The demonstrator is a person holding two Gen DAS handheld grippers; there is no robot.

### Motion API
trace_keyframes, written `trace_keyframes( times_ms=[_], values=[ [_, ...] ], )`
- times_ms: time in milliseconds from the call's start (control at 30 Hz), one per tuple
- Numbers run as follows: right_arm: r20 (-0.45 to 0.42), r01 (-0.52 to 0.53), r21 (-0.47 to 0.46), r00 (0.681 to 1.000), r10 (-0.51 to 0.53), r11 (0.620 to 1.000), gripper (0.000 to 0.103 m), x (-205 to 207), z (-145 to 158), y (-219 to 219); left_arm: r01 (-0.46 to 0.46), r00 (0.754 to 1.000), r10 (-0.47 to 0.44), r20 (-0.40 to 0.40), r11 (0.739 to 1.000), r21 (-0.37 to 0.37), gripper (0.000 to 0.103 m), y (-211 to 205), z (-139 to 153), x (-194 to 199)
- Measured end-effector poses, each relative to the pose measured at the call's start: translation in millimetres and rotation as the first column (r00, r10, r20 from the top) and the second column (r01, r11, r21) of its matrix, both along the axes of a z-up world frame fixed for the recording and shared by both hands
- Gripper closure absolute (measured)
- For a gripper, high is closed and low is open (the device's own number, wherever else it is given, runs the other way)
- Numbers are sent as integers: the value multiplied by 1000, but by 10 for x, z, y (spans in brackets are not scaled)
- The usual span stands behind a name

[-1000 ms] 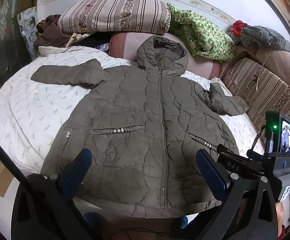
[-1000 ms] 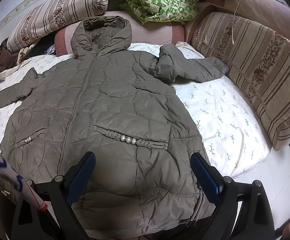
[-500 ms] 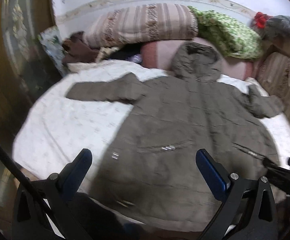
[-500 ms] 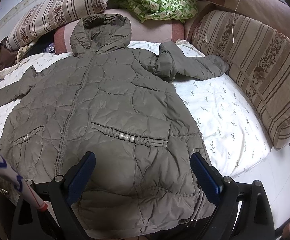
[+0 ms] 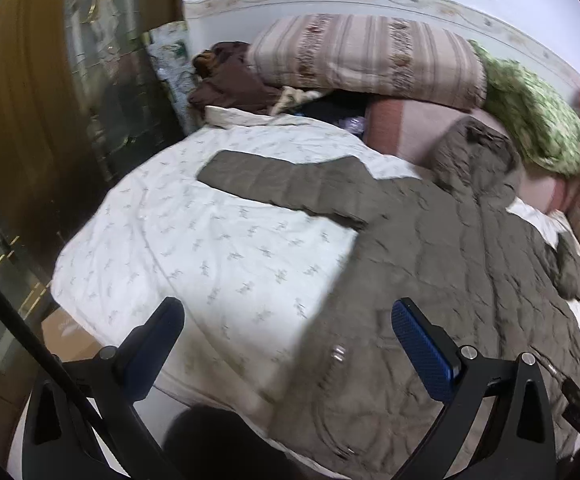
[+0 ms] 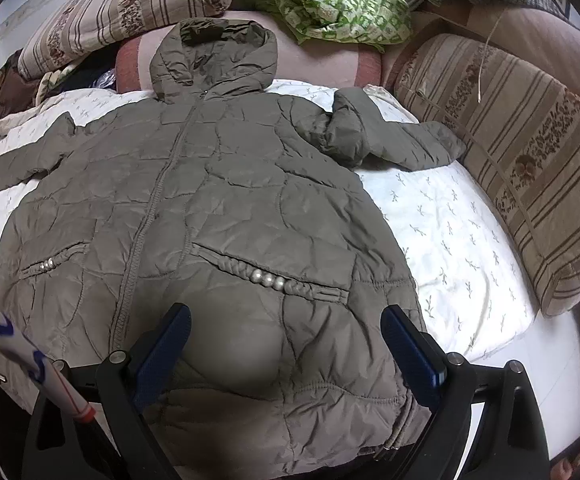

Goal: Fold large clothes
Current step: 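Move the left tool over the jacket sleeve beside the hood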

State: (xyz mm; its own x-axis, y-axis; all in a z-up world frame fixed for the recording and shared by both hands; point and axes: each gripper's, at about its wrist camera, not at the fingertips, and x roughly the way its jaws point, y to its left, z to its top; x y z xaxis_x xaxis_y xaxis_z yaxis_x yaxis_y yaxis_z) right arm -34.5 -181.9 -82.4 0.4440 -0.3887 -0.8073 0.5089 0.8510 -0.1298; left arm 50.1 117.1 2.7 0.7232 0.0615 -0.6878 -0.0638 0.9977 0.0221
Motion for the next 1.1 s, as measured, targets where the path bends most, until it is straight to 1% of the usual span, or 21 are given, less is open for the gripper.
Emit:
trace_keyframes(
  times_ms=[100,167,233,300,433,500,533,633,767,833,933,1000,1100],
  values=[
    [-13,-15,-5,1000,15,1000,5,56,-10,35,-18,1000,17,21,1000,20,0,133,15,176],
    [-14,-21,-8,1000,21,1000,5,91,-11,60,-22,1000,22,15,1000,22,0,214,11,350],
    [-15,-28,-14,1000,27,1000,5,120,-12,78,-27,1000,27,11,1000,9,0,331,-8,585],
    [-19,-34,-16,999,33,999,5,163,-28,94,-47,999,47,-7,999,5,0,451,-46,829],
    [-37,-37,-21,999,36,999,5,253,-70,118,-86,995,82,-59,994,-62,0,745,-175,1322],
    [-48,-35,-23,998,34,999,5,301,-95,113,-115,991,106,-87,988,-106,0,910,-255,1555],
    [-52,-34,-24,998,33,999,5,323,-104,110,-129,989,119,-92,985,-115,0,974,-285,1648],
    [-66,-30,-26,997,29,999,5,401,-147,90,-167,983,159,-87,982,-90,0,1075,-355,1820],
    [-78,-45,-17,996,44,999,5,534,-193,82,-190,979,183,-92,980,-67,0,1146,-460,2015],
    [-70,-70,3,995,70,998,5,628,-181,111,-194,977,187,-105,979,-68,0,1182,-551,2150],
    [-12,-153,47,988,153,987,5,869,-72,287,-199,974,189,-127,977,-70,0,1226,-687,2361],
    [21,-225,65,974,224,972,5,1031,-22,443,-195,974,183,-137,978,-78,0,1248,-767,2497],
    [50,-335,132,942,331,933,5,1317,-45,715,-188,972,171,-163,977,-95,0,1279,-902,2755]
  ],
)
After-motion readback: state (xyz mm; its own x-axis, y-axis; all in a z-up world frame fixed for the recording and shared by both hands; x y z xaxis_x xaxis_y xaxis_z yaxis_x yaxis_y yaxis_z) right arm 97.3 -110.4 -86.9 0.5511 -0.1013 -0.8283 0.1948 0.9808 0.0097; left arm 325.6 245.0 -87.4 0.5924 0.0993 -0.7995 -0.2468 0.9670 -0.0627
